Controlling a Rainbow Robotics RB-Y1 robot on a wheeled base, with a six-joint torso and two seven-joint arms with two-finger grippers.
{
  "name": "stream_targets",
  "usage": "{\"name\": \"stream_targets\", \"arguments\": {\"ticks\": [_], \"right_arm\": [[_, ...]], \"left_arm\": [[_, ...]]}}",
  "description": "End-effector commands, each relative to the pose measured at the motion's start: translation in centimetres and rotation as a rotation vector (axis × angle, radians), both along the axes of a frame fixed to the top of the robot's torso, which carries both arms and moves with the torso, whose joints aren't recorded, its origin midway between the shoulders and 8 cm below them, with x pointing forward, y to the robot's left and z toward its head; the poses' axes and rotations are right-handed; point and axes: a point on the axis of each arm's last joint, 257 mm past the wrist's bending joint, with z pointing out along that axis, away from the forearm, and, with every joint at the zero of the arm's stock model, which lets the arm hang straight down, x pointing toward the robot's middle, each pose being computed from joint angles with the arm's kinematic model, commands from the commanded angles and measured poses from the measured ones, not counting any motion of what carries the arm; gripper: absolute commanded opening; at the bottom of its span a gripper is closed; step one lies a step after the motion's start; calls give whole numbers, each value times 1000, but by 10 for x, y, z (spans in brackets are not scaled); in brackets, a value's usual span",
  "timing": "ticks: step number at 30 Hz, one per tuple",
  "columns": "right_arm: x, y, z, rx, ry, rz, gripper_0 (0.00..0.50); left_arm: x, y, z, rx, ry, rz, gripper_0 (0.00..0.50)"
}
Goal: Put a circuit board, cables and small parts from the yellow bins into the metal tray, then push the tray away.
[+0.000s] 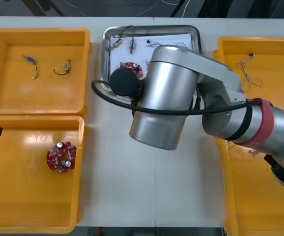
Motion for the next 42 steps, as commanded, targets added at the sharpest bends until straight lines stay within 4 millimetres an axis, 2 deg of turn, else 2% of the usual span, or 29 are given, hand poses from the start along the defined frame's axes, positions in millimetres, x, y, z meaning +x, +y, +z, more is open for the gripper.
{"name": "stream_targets", "arguments": {"ticks": [1,3,6,13,15,22,26,31,34,42], "right_arm": [[-6,2,26,157,-24,-20,500],[-8,-1,29,181,-29,-25,500],[-11,-23,38,260,-44,-63,500],[-18,-97,47,369,-59,-201,500],[-18,-122,55,402,-67,-247,500],[-20,-186,71,518,-62,-384,500],[-25,-230,73,553,-80,-489,500],[-35,-286,67,591,-89,-646,500],[-42,-313,61,616,-87,-729,500],[-56,-353,44,657,-70,-872,500]], "left_arm": [[-3,11,9,65,-17,-57,500],[-3,11,9,65,-17,-57,500],[-3,11,9,65,-17,-57,500],[-3,11,9,65,-17,-57,500],[-3,11,9,65,-17,-57,500],[-3,11,9,65,-17,-57,500],[-3,11,9,65,-17,-57,500],[-3,11,9,65,-17,-57,500],[-3,11,9,65,-17,-57,500],[-3,11,9,65,-17,-57,500]]}}
